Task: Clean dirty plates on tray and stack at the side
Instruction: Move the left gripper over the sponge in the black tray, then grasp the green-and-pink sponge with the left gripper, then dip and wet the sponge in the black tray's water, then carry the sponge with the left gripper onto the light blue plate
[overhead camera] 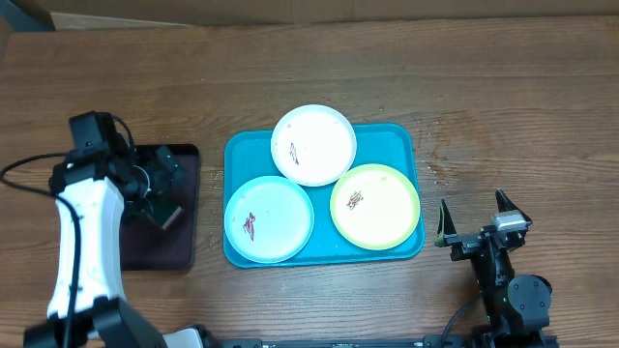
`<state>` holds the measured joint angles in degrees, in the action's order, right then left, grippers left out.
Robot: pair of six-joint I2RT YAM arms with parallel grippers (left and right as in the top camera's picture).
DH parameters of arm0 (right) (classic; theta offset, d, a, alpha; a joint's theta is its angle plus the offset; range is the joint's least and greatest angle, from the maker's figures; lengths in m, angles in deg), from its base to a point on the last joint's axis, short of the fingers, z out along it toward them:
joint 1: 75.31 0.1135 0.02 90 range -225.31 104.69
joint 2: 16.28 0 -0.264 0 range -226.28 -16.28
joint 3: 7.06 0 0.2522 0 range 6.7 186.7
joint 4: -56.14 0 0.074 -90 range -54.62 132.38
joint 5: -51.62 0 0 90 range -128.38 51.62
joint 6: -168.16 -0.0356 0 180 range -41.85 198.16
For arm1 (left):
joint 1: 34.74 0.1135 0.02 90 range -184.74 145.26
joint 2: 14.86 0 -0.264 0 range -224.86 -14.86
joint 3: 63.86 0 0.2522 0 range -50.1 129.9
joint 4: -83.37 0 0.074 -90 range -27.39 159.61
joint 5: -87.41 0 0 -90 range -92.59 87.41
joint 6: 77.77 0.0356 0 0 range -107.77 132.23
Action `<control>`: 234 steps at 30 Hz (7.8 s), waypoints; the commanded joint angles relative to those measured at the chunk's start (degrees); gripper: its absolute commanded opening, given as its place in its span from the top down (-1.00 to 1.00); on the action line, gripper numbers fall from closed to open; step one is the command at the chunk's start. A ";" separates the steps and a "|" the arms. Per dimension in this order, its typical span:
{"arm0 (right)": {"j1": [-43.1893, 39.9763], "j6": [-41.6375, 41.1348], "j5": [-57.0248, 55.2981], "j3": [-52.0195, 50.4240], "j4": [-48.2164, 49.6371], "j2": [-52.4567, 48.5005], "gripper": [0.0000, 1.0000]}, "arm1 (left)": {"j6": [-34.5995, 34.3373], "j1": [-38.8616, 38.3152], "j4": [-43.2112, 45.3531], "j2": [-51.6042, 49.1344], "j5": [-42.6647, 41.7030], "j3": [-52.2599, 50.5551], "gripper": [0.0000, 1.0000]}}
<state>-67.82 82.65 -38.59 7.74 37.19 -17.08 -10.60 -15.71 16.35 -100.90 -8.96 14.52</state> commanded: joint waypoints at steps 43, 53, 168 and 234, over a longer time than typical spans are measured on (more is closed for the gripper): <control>-0.11 0.04 0.31 -0.57 0.35 0.52 -1.00 | -3.37 1.01 1.11 -13.79 11.04 0.98 -1.00; -0.11 0.07 0.31 -0.57 0.35 0.52 -1.00 | -3.32 1.01 4.76 -18.84 9.33 0.98 -0.99; -0.11 0.07 0.31 -0.57 0.35 0.52 -1.00 | -5.73 3.45 -20.26 -21.62 5.88 29.40 0.92; -0.11 0.07 0.31 -0.57 0.35 0.52 -1.00 | 5.55 -30.91 -19.02 -13.16 -11.06 12.52 0.92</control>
<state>-67.82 82.65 -38.59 7.74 37.21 -17.08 -0.09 -43.62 -5.46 -113.99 -20.85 31.37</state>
